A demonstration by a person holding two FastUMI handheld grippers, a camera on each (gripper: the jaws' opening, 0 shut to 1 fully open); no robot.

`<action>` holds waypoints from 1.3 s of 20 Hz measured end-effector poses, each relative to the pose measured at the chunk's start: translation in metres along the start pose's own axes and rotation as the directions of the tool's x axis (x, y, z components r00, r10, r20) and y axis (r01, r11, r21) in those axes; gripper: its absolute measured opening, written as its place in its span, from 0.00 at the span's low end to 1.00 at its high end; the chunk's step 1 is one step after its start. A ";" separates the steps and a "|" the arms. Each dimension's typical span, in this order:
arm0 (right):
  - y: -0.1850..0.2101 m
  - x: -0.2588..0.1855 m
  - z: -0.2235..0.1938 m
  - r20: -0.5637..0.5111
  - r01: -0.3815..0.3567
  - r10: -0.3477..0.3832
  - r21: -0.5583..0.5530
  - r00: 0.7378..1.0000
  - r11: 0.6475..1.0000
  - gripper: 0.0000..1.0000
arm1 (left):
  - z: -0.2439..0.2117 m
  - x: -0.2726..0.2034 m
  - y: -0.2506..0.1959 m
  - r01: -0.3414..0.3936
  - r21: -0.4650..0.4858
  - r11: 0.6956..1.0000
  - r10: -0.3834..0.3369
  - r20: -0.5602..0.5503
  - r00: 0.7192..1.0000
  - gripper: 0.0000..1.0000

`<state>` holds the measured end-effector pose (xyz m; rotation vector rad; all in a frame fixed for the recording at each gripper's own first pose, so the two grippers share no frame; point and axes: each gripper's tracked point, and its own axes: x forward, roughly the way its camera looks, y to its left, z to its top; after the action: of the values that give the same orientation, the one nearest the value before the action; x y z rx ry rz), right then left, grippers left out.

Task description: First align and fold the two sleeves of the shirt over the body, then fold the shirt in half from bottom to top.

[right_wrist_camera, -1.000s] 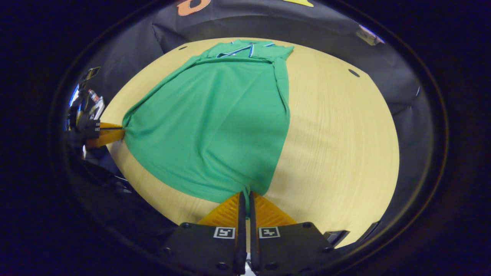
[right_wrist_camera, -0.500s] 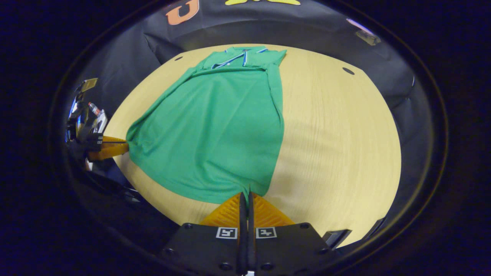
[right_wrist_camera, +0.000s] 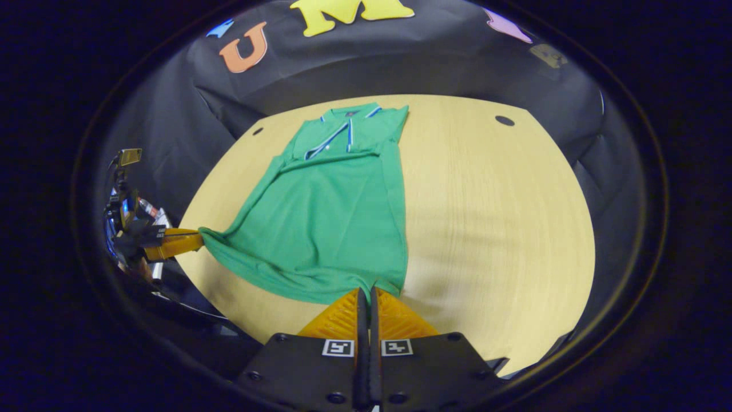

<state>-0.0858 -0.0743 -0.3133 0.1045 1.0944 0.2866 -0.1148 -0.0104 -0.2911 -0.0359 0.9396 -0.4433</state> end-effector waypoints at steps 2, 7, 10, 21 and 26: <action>0.002 -0.001 0.027 0.028 -0.015 0.015 -0.004 1.000 1.000 0.02 | 0.022 0.003 0.004 -0.002 0.031 1.000 0.001 0.032 1.000 0.04; -0.005 0.006 0.093 0.096 -0.004 0.008 -0.045 0.995 0.999 0.02 | 0.081 0.017 0.022 -0.010 0.031 0.999 0.007 0.103 0.995 0.04; -0.010 0.010 0.133 0.145 0.024 -0.014 -0.068 0.989 0.997 0.02 | 0.127 0.026 0.033 -0.008 -0.033 0.999 0.014 0.168 0.986 0.04; -0.027 0.045 0.266 0.294 0.075 -0.052 -0.068 0.954 0.995 0.02 | 0.252 0.083 0.091 -0.009 -0.074 0.997 0.030 0.287 0.957 0.04; -0.039 0.095 0.312 0.337 0.073 -0.063 -0.017 0.939 0.997 0.02 | 0.286 0.124 0.119 -0.020 -0.099 0.995 0.052 0.335 0.941 0.04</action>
<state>0.2383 -0.0671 -0.2611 0.0853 0.7513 0.2125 0.2153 0.0049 -0.2420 -0.1759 0.6204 -0.3443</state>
